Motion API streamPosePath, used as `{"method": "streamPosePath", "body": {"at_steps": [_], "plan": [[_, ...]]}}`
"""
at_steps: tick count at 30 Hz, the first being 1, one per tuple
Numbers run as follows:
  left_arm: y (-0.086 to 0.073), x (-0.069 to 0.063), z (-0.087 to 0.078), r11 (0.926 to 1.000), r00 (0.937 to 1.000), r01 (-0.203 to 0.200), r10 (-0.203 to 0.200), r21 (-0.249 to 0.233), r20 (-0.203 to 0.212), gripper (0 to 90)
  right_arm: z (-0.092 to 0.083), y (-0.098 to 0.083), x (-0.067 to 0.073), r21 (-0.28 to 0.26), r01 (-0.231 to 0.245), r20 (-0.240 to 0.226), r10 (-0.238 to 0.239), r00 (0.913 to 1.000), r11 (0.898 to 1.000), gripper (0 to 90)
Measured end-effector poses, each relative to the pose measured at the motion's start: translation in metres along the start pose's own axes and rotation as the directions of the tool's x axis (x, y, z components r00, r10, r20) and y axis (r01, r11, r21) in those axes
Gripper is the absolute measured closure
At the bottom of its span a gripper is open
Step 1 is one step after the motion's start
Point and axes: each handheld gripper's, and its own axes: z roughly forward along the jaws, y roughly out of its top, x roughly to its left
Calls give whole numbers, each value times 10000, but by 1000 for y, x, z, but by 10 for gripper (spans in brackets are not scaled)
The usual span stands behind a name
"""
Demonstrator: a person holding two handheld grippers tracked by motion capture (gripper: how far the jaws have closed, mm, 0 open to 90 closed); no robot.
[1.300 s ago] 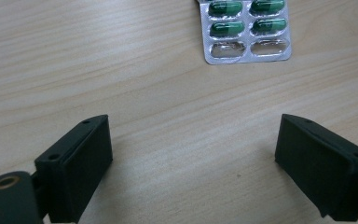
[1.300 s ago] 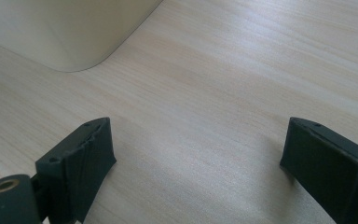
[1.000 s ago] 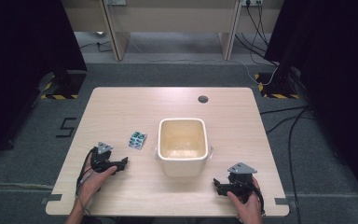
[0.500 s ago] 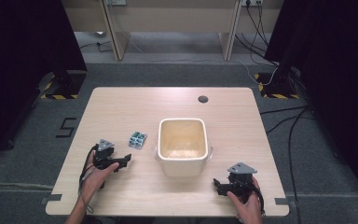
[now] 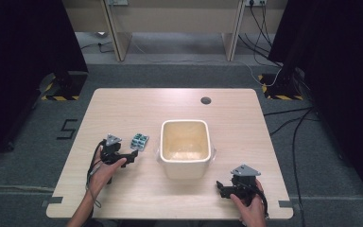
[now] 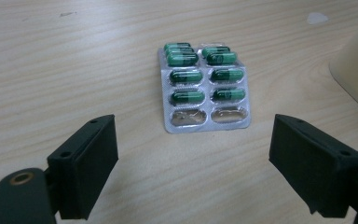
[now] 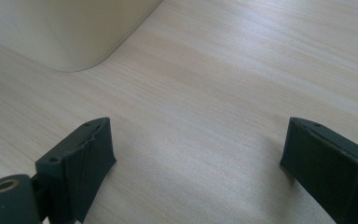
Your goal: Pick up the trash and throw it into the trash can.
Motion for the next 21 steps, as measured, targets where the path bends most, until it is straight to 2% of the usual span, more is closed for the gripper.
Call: {"method": "streamPosePath", "body": {"at_steps": [12,21], "plan": [[10,-7,18,9996,9999,-127,129,247,-62,148,0,0,0,-14,-4,-3,4,10000,10000,91],[16,-8,27,9994,9997,-158,163,307,-154,148,0,0,0,-14,-3,2,3,10000,10000,91]]}}
